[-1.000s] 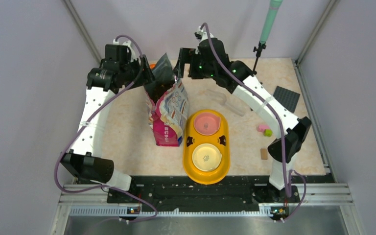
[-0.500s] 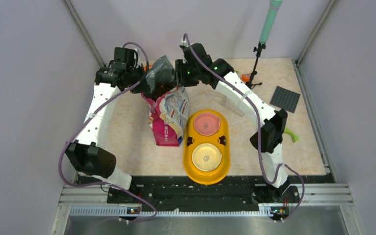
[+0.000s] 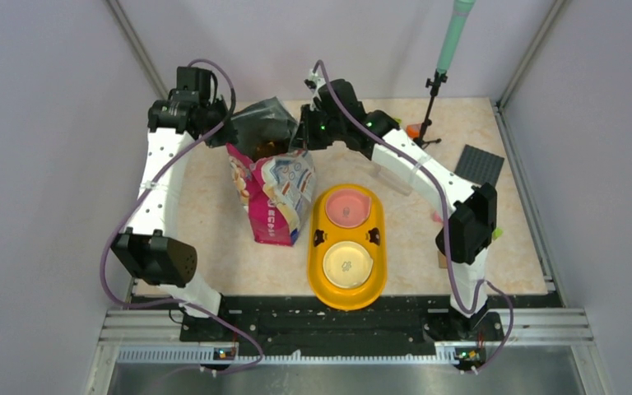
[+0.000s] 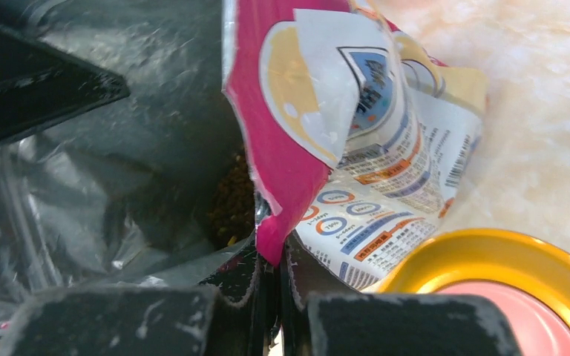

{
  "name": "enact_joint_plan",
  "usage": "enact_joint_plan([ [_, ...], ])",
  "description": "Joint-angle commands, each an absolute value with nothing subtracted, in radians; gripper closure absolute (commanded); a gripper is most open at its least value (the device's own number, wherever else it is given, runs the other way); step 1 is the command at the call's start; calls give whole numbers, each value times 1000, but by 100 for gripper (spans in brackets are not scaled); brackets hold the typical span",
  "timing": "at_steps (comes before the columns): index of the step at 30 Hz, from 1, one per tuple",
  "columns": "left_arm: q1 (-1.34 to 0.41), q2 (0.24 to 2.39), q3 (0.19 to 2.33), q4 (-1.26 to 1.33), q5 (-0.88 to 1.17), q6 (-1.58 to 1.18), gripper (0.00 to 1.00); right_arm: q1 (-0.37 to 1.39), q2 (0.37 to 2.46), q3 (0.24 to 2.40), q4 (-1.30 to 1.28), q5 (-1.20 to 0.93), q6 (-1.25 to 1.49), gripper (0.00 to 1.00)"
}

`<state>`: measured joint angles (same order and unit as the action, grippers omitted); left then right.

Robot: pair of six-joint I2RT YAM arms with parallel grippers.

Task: Serve the pet food

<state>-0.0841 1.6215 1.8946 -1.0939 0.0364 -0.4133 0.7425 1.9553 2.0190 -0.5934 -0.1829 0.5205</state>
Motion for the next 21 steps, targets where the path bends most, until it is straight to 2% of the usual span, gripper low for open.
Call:
enact_joint_plan([
  [1, -61, 1611, 2140, -863, -6, -419, 100, 726, 1892, 1977, -389, -366, 580, 100],
  [7, -61, 1611, 2191, -823, 134, -421, 100, 685, 1899, 1944, -341, -352, 596, 100],
  [12, -84, 1574, 2096, -784, 407, -456, 100, 617, 1794, 1639, -203, -305, 657, 100],
  [16, -195, 1531, 1982, -763, 404, -462, 100, 583, 1727, 1514, -228, -296, 648, 100],
  [21, -266, 1531, 1882, -789, 425, -469, 100, 581, 1705, 1516, -326, -287, 598, 100],
])
